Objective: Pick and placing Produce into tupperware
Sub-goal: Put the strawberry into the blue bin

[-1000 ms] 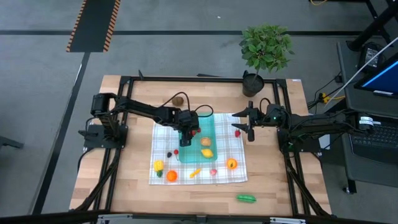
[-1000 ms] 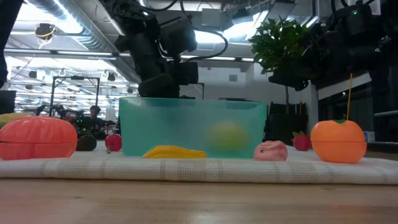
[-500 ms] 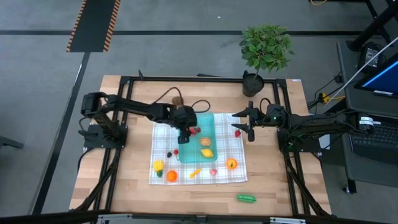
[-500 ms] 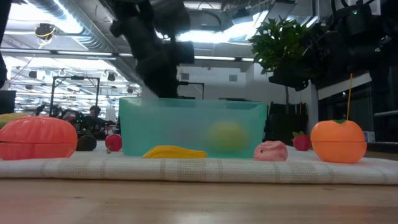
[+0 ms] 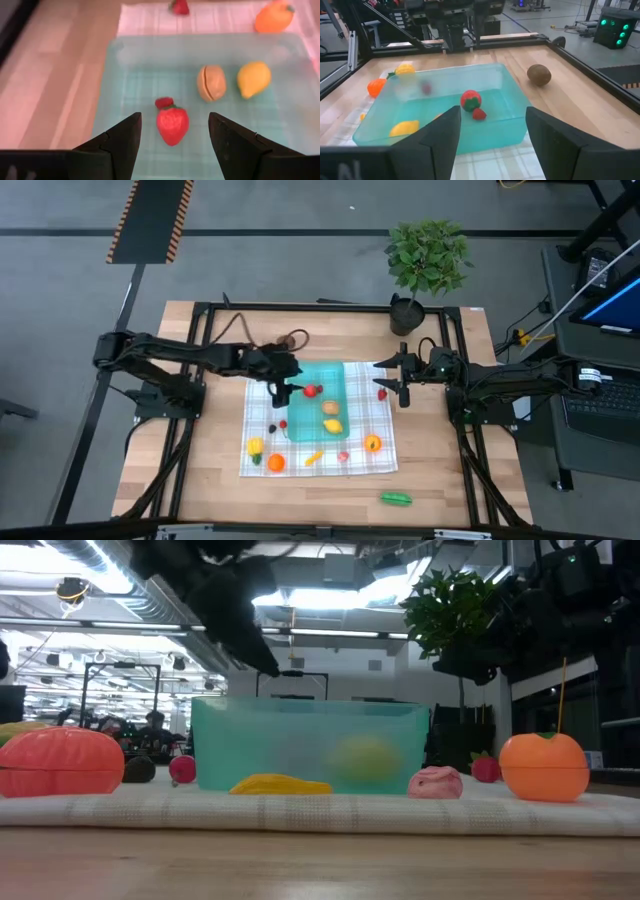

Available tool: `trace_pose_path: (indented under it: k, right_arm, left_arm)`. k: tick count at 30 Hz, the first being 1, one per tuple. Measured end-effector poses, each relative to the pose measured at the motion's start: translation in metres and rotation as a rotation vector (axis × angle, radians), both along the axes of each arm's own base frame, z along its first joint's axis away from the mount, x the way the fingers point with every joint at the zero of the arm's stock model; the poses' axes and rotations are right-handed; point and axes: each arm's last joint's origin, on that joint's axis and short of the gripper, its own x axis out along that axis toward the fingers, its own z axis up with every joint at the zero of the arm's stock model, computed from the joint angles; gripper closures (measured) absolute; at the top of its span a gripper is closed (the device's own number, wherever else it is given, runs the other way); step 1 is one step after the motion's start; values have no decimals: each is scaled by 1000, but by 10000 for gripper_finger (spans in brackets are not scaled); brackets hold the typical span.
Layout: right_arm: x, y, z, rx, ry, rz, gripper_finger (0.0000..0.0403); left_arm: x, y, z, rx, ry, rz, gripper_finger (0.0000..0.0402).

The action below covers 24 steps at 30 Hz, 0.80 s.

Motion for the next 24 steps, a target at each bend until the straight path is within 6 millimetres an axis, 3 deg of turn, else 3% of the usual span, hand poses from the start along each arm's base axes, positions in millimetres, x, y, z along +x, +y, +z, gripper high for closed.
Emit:
trace_pose_path:
  k: [16,24]
  right_arm:
    - [1,-1,7,-11,-27,-1,176]
    - [0,-1,20,-1,187,10,176]
  left_arm:
    - [-95,-7,-4,35,-277,75,178]
    - [-125,-10,-20,42,-455,78,178]
